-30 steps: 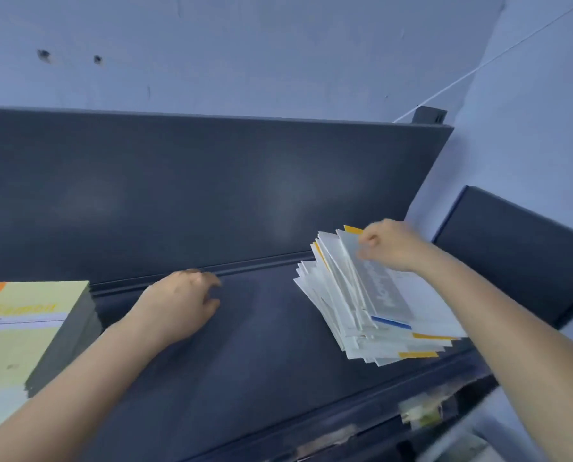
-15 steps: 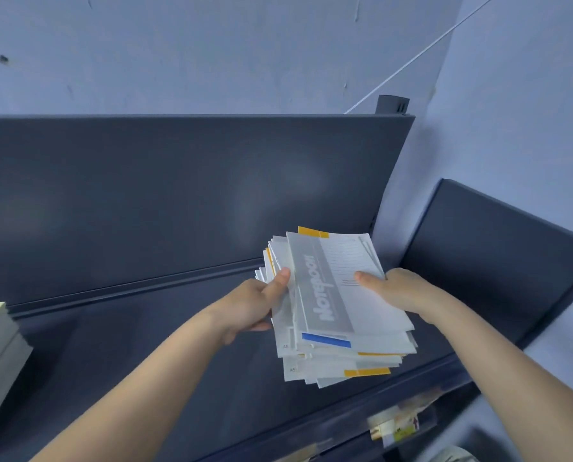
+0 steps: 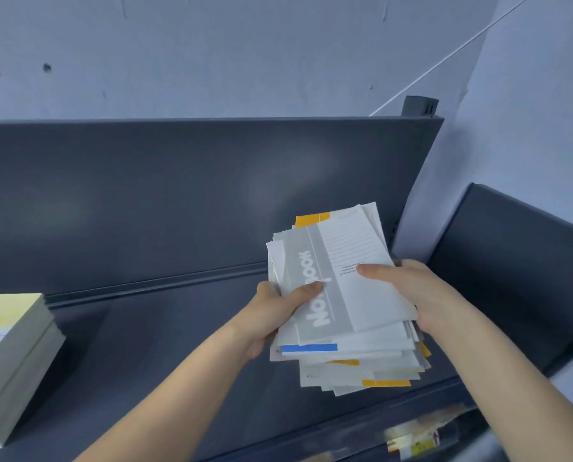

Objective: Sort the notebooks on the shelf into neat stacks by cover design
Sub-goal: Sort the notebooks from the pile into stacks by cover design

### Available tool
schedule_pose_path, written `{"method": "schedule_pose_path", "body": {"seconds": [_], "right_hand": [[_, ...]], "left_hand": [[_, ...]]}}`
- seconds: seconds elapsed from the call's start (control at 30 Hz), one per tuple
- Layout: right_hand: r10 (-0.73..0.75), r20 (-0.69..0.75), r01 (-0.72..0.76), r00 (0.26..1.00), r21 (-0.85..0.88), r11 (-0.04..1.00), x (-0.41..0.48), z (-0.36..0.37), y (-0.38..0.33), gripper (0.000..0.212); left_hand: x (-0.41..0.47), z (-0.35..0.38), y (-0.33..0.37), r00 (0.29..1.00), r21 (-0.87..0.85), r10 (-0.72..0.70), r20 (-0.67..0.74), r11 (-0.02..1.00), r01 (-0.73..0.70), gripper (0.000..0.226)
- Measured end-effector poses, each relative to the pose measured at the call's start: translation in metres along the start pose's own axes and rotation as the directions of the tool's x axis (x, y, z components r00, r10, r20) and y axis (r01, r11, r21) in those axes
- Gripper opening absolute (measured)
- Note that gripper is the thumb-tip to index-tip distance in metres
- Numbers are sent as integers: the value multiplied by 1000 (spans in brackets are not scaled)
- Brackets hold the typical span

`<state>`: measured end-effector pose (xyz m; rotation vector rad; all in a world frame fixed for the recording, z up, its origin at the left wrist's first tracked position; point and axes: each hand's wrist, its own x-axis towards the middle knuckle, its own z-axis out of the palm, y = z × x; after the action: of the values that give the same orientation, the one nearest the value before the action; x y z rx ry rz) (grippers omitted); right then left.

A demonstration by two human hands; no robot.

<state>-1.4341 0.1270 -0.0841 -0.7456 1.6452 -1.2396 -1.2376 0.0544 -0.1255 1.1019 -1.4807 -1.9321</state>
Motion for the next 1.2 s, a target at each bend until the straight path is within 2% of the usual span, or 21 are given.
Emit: {"method": "schedule_pose_path", "body": {"seconds": [0.07, 0.17, 0.27, 0.33, 0.4, 0.57, 0.73, 0.87, 0.93, 1.07, 1.2], "right_hand": [[-65, 25, 64, 998, 65, 996, -9, 15, -4, 19], [-202, 94, 191, 975, 111, 975, -25, 46, -14, 20], [-310, 163, 289, 937, 141, 947, -30, 85, -14, 32], [-340, 228, 312, 912, 151, 938, -26, 115, -6, 40], [-348, 258, 336, 901, 91, 938, -19, 145, 7, 47], [-319, 292, 319, 902, 47, 947, -1, 201, 46, 55], [-282, 366, 307, 887, -10, 952, 1, 218, 66, 53], [-294, 365, 304, 883, 30, 952, 3, 221, 64, 63], [-313, 346, 314, 884, 57, 948, 4, 225, 63, 68], [-323, 350, 315, 879, 80, 946, 5, 235, 62, 71], [-319, 436, 334, 842, 43, 941, 5, 231, 53, 73]], "left_hand": [[-10, -14, 3, 998, -50, 55, -20, 997, -56, 46], [-26, -51, 11, 989, -140, 145, -41, 979, -150, 69], [-46, -92, 17, 956, -50, 287, -53, 956, -290, 55], [-60, -119, 13, 917, 21, 374, -140, 927, -375, 57], [-71, -142, 1, 869, 83, 425, -253, 904, -419, 64], [-85, -178, -41, 793, 209, 478, -378, 878, -430, 67], [-91, -191, -63, 774, 218, 467, -427, 884, -413, 72], [-96, -186, -44, 731, 254, 553, -400, 833, -492, 106], [-96, -181, -36, 718, 239, 573, -395, 819, -522, 111], [-90, -181, -33, 725, 190, 571, -384, 818, -543, 103], [-90, -189, -26, 781, 202, 542, -311, 841, -503, 97]]}}
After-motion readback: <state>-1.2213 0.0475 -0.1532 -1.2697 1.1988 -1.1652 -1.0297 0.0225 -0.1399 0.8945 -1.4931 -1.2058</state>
